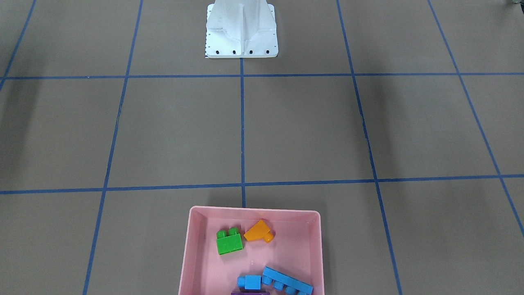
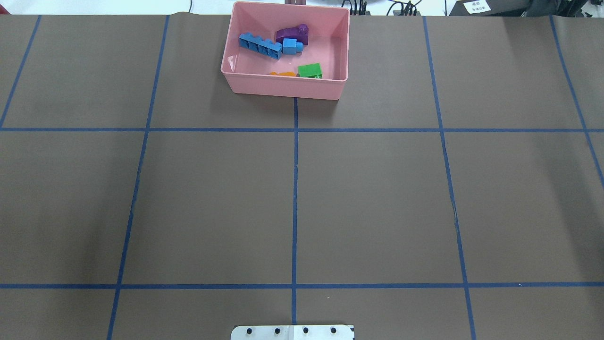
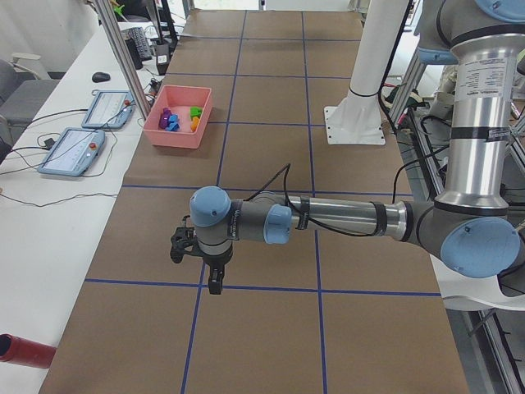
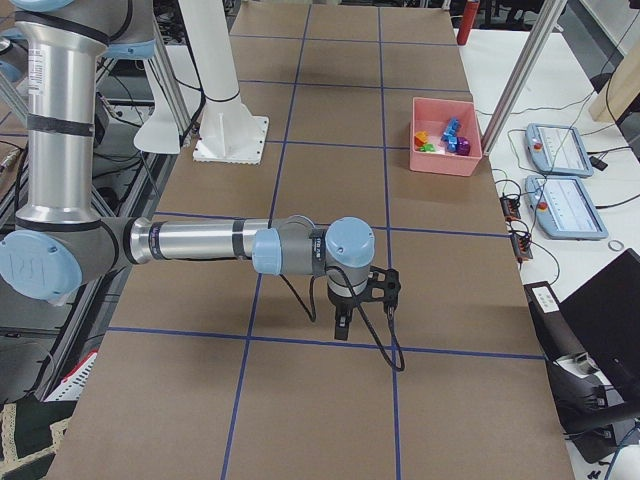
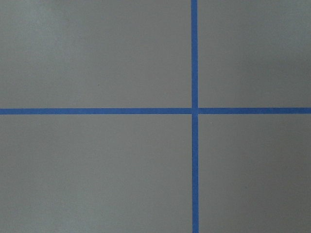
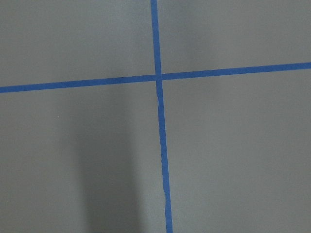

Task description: Put all blocks into box

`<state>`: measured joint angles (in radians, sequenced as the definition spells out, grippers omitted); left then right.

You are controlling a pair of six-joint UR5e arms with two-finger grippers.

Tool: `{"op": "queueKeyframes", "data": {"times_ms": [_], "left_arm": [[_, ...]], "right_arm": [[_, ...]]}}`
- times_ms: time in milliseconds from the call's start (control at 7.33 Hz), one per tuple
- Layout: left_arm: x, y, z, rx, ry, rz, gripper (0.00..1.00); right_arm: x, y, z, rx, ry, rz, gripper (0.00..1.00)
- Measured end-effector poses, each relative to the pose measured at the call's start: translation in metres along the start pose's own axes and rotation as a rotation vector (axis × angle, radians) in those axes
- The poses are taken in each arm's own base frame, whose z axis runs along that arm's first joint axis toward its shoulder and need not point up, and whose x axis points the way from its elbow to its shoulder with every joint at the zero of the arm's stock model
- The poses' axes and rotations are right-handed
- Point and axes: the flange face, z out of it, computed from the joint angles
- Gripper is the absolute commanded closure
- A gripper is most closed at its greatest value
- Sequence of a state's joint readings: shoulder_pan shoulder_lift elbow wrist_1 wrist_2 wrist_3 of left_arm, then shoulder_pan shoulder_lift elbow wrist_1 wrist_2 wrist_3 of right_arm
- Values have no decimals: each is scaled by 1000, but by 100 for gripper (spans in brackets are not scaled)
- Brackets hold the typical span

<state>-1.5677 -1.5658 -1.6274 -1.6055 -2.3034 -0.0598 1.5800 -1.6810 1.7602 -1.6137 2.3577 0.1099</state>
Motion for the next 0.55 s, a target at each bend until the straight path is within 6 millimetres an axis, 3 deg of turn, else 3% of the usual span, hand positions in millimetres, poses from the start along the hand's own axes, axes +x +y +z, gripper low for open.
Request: {"op": "queueKeyframes", "data": {"times_ms": [546], "left_arm": [[-1, 13, 1, -3, 4, -2, 0]], "right_arm": [[-9, -10, -5, 11, -2, -7, 0]]}}
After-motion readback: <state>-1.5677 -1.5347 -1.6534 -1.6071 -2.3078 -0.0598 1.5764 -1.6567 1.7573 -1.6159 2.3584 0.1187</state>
